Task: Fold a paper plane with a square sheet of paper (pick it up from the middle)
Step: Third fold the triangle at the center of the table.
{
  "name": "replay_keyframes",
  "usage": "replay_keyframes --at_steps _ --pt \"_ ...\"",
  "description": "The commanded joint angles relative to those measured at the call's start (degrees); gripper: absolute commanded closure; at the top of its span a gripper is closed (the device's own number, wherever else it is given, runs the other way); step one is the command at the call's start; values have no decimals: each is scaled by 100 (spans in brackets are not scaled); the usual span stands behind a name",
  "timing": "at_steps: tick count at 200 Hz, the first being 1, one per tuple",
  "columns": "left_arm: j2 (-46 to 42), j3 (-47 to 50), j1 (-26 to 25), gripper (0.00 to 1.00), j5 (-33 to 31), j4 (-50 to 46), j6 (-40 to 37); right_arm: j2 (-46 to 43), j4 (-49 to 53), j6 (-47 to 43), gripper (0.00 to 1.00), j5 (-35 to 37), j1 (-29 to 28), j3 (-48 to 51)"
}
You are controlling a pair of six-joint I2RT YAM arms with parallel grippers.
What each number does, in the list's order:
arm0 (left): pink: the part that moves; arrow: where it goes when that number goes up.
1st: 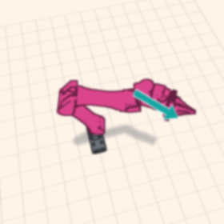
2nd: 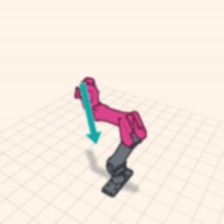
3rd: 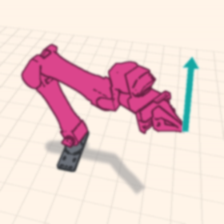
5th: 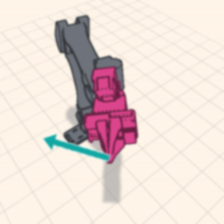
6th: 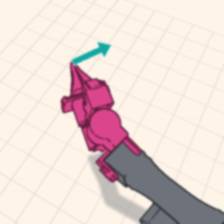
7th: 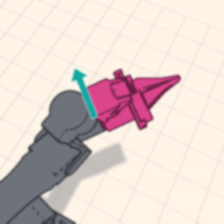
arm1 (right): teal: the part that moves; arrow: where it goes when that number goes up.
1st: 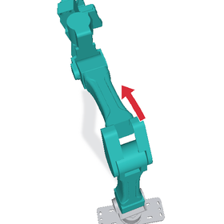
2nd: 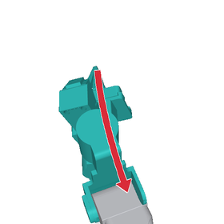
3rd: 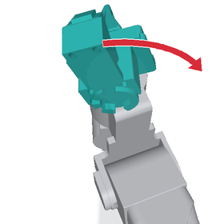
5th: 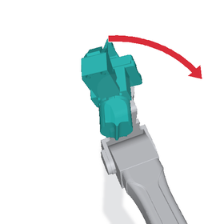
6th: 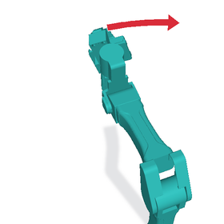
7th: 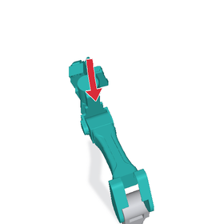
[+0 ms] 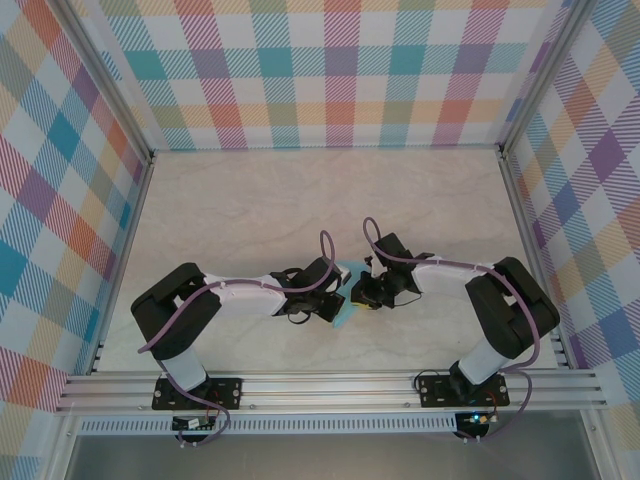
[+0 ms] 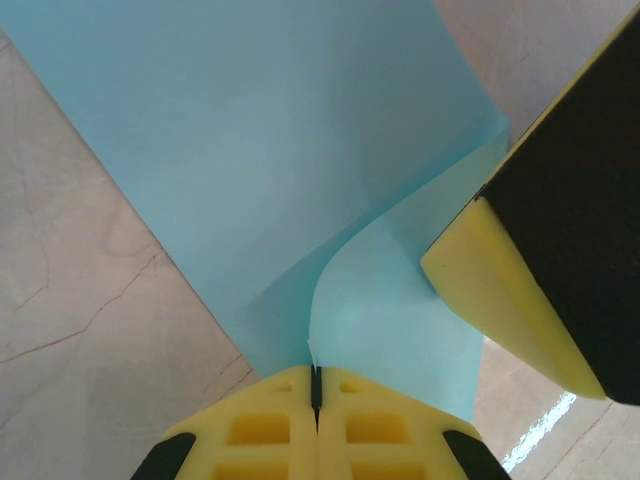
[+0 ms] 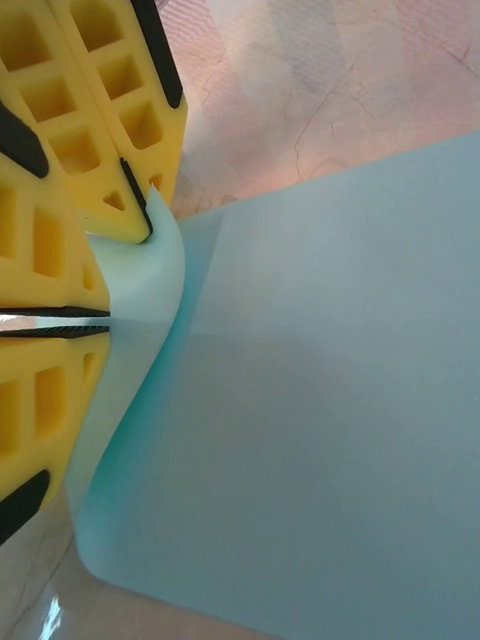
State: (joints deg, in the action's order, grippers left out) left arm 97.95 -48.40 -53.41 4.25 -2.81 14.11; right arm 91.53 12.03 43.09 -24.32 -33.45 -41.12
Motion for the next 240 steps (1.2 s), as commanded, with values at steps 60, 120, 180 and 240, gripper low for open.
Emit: replay_keyframes --at_steps 60,120,180,240 --pt "-184 268 80 100 -144 -253 92 187 3 -47 84 212 -30 59" --pt "-375 359 85 100 -146 -206 108 -299 783 -294 81 807 -1 -442" --pt "-350 335 85 100 -131 -191 111 592 1490 -652 86 1433 5 -1452" --pt "-537 380 83 100 -231 -204 142 1139 1729 -793 88 1614 6 -1717"
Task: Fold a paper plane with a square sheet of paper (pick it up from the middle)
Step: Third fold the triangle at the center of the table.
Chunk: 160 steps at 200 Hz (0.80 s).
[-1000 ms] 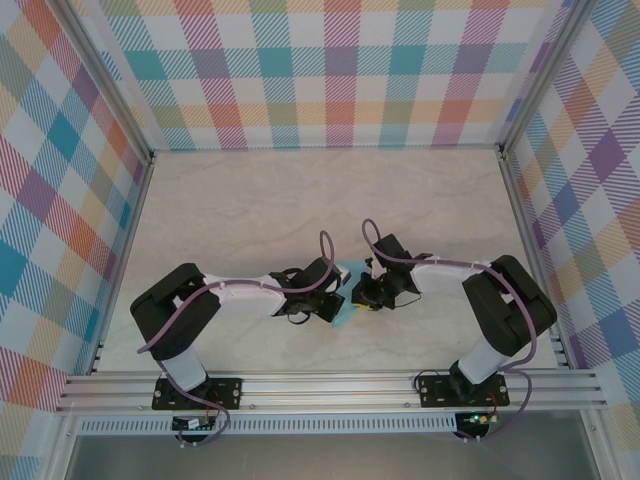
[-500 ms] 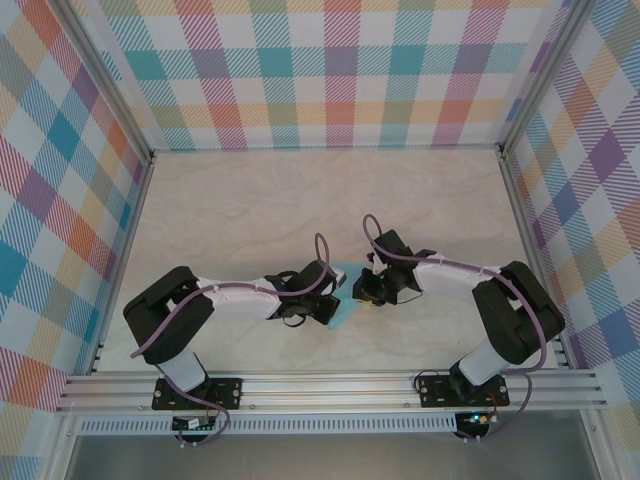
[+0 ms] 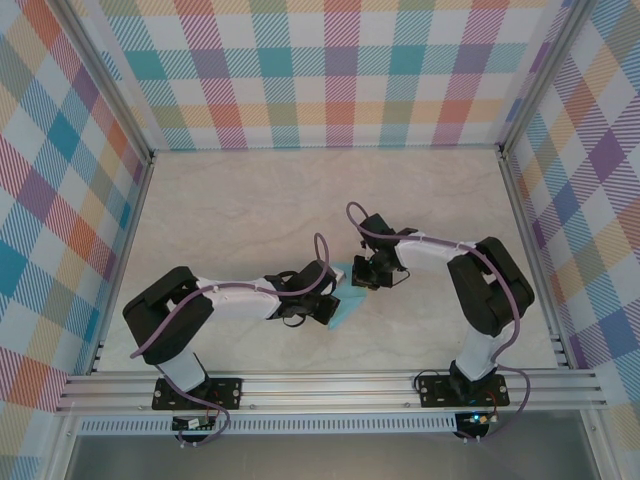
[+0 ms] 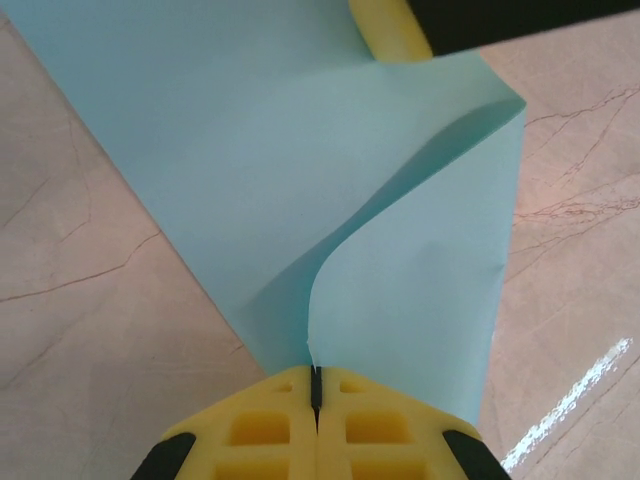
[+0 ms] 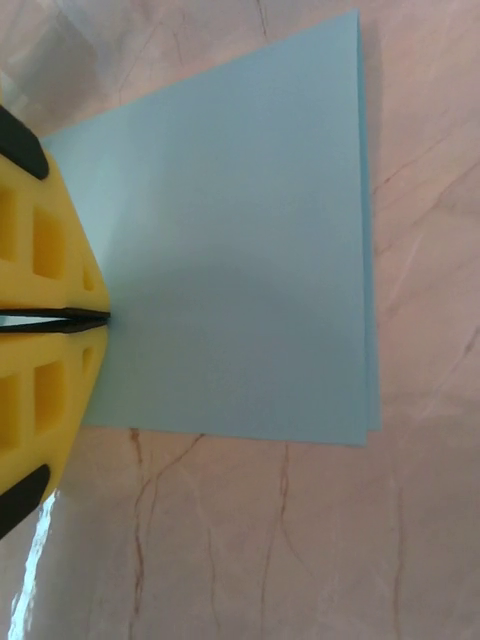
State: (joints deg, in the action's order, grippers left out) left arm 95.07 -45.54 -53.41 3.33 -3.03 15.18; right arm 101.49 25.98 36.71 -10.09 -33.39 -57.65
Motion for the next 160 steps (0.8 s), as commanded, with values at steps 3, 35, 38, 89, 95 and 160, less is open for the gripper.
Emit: replay_keyframes --at_steps 3,35,38,89,95,160 --pt "-267 102 85 100 -146 -181 35 150 331 -157 88 189 -6 -63" --pt "-318 115 85 100 -219 -168 51 189 338 -194 88 139 -1 -45" --pt "-314 116 85 100 -226 -164 54 187 335 -197 88 131 -1 -47" --pt "-138 84 85 100 -225 -165 89 188 291 -204 88 25 -1 -45" --pt "-125 76 85 100 -243 -175 99 178 283 -199 88 24 -1 -45" --pt "97 36 85 100 24 -163 119 48 309 -186 86 -55 -1 -119"
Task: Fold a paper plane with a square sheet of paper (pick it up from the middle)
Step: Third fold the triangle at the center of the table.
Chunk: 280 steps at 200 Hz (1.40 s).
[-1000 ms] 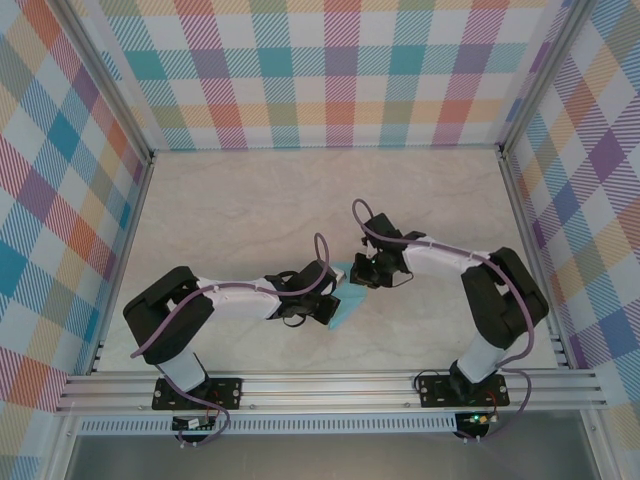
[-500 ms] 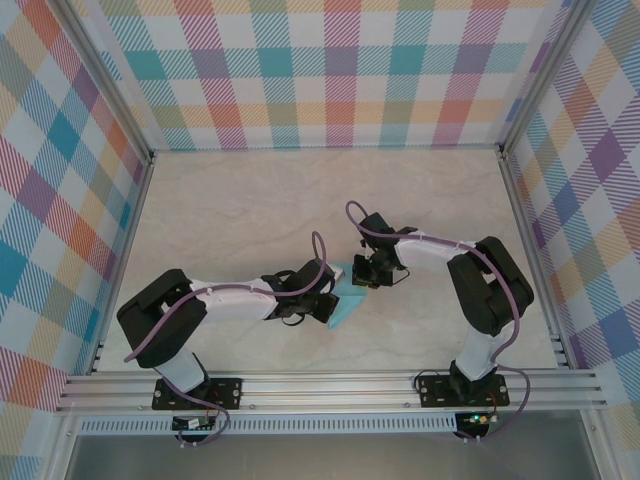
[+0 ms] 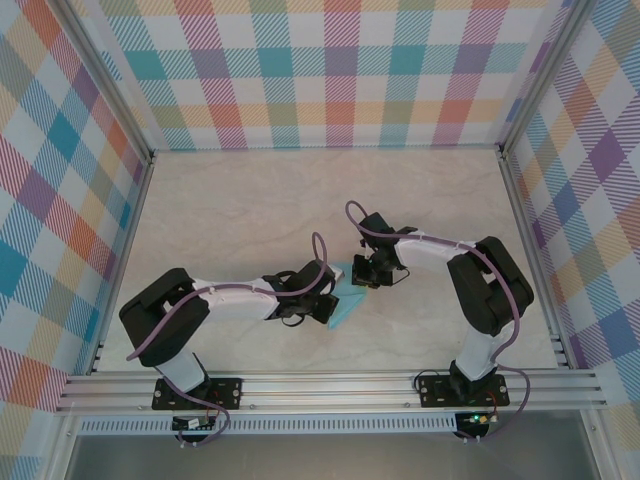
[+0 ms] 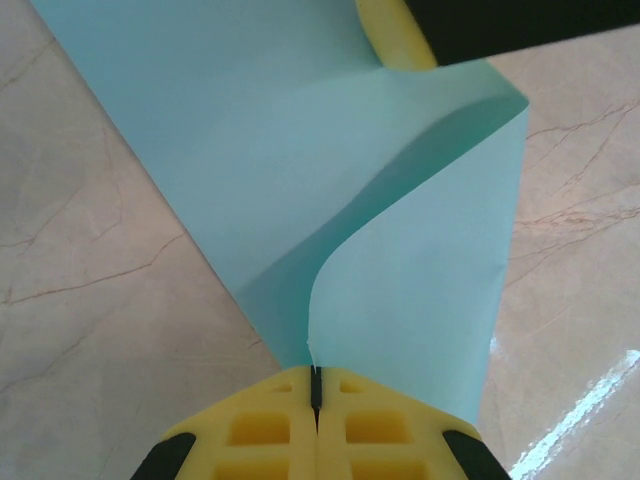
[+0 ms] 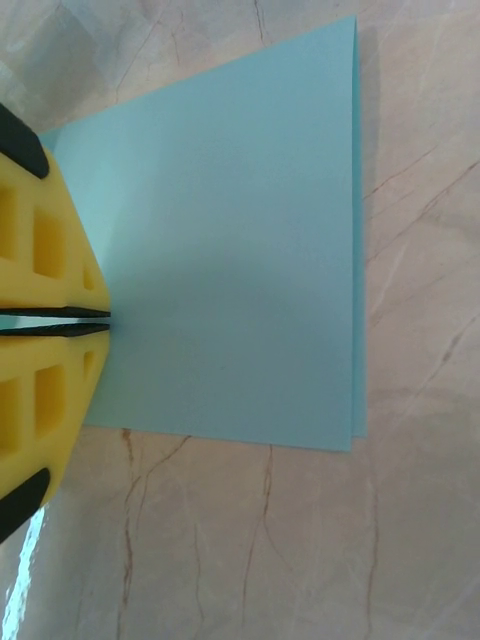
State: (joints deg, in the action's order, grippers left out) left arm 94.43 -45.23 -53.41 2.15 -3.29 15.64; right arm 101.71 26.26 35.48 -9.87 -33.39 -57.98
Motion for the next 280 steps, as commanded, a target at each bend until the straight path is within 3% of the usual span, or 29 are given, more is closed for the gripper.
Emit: replay_keyframes --at_steps 1,166,244,280 --pt "162 6 85 100 148 -137 76 26 278 -61 86 -76 -1 -90" --pt "-68 50 85 100 426 111 249 75 204 29 86 -127 -1 14" --pt "6 69 85 100 262 -11 227 82 177 42 86 -138 -8 43" --pt "116 99 85 100 272 -5 229 -299 276 13 85 -154 -1 -37"
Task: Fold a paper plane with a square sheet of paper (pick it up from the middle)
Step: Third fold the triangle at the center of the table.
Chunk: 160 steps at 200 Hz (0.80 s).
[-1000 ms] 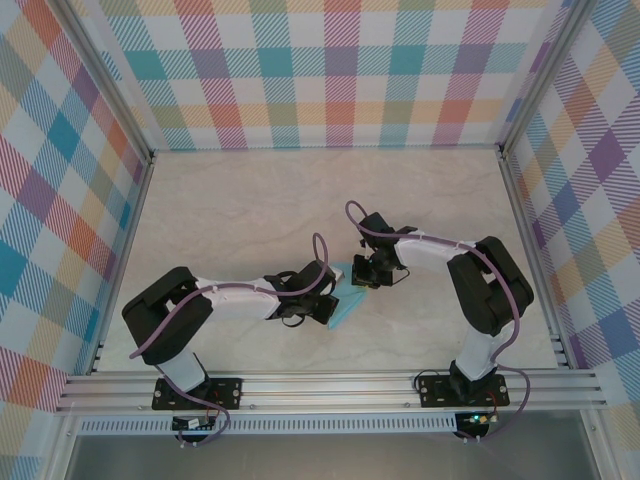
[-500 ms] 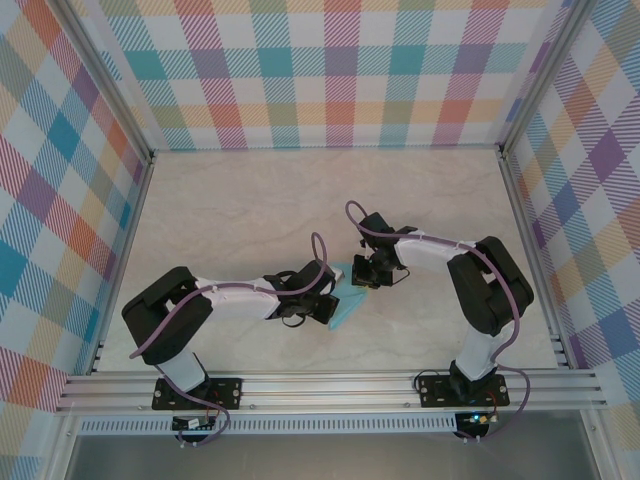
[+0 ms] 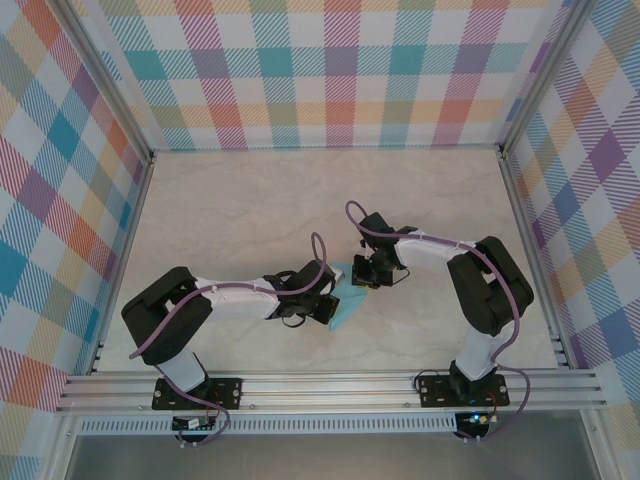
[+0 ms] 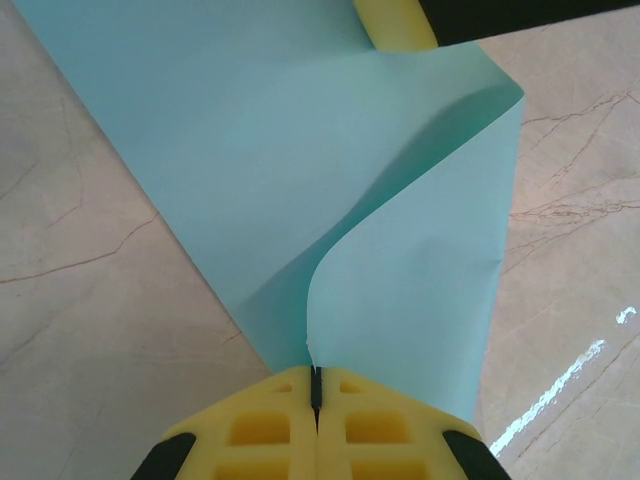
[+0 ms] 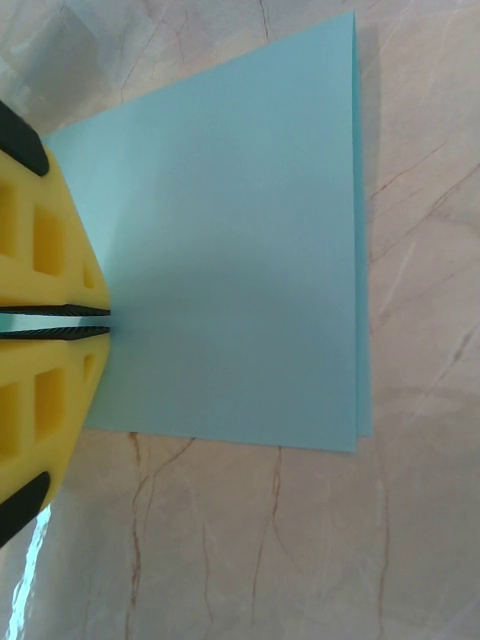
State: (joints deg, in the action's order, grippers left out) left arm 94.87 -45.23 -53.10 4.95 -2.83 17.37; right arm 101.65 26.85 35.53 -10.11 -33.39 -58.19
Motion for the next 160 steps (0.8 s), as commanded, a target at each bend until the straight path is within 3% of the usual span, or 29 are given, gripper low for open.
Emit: replay_keyframes --at_steps 1,38,82,133,160 --pt "74 101 54 100 -5 -51 56 -311 221 12 85 -127 -1 -16" --pt "84 86 50 100 -10 -69 42 -1141 156 129 84 -163 -1 256" --pt "76 61 54 100 -1 -95 47 -1555 -872 673 89 -1179 -88 1175" --pt "74 53 54 100 -8 -139 11 -1270 -1559 823 90 -1721 -158 1487" --pt "81 28 54 100 6 -148 17 -971 -1611 802 89 -1626 -156 1468"
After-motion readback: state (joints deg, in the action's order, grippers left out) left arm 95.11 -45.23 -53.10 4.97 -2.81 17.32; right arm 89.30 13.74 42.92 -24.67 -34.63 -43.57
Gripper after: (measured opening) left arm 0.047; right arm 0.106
